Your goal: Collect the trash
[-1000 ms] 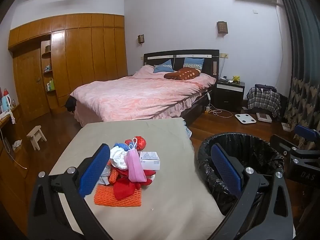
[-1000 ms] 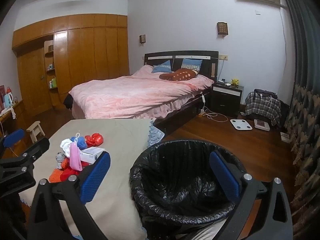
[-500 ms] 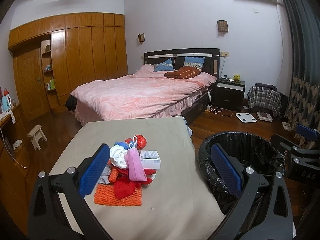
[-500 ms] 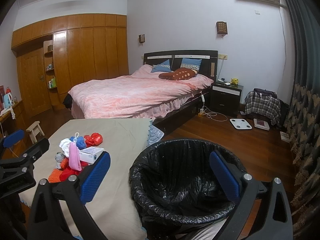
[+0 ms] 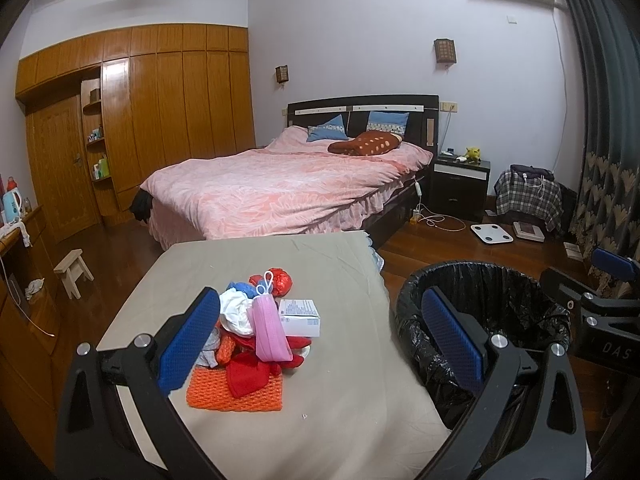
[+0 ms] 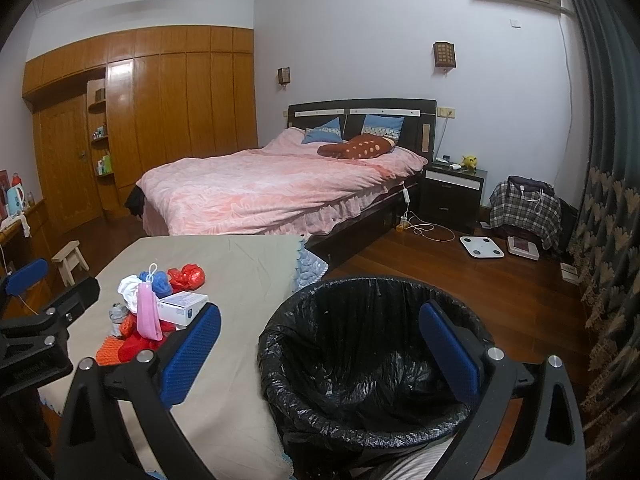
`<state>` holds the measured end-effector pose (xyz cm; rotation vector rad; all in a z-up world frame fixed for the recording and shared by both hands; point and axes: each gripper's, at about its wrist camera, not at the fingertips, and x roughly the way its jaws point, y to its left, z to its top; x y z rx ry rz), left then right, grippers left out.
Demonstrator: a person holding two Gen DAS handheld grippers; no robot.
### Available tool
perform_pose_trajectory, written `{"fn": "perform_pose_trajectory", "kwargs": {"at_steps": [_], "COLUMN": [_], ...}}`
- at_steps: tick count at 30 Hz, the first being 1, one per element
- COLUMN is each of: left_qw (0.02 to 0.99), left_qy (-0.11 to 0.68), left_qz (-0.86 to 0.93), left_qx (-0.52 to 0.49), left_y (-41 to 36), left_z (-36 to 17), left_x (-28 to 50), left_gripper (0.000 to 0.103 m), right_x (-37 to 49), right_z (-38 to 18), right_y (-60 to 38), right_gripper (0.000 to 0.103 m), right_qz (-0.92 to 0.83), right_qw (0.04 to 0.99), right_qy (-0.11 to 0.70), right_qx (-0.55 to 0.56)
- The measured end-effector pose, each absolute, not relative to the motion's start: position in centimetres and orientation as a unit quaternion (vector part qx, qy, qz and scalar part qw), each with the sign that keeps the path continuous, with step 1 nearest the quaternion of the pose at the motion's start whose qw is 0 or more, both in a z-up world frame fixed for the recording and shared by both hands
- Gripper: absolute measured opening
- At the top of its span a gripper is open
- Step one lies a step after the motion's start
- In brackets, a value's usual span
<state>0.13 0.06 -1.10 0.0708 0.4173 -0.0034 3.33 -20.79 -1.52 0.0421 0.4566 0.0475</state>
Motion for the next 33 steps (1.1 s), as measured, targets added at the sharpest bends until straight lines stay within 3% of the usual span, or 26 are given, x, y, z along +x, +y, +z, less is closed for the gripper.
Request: {"fn": "perform_pose_trajectory", "kwargs": {"at_steps": [33], "left_qw": [0.977], "left_qy": [0.211], "left_qz": [0.001], "left_qx": [0.034], "left_y": [-0.02], "left_z": [-1.88], "left_x": [0.10], "left_gripper": [0.098], "right_x": [3.56], "right_z": [-1.88], "right_y": [-20.51], "right_gripper": [0.097], "right_qz": [0.024], "right_qw": [0.973], "right_qy": [0.230], "right_qx": [0.020]}}
